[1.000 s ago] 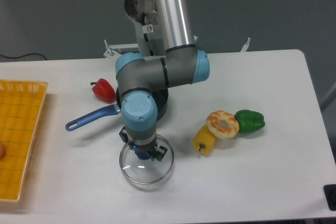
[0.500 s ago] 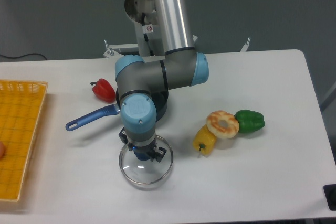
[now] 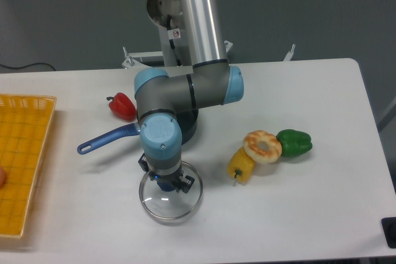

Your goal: Place the lid on the table

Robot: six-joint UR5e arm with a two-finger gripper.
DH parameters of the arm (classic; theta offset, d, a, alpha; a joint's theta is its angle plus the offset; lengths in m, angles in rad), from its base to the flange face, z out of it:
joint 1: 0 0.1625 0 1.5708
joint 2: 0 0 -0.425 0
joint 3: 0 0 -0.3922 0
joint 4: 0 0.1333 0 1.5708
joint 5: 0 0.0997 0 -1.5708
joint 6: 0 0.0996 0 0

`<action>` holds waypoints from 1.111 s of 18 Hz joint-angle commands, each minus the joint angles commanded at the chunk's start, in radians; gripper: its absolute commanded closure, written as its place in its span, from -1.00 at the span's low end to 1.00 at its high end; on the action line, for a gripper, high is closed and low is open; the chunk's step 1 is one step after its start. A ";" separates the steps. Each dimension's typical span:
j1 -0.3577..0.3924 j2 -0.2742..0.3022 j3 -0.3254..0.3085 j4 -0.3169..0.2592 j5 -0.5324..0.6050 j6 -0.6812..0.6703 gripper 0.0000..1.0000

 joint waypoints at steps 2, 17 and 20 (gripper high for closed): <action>-0.002 -0.006 0.000 0.002 0.000 0.000 -0.05; -0.012 -0.015 -0.002 0.015 0.021 0.003 -0.34; -0.012 -0.020 -0.003 0.017 0.029 0.005 -0.46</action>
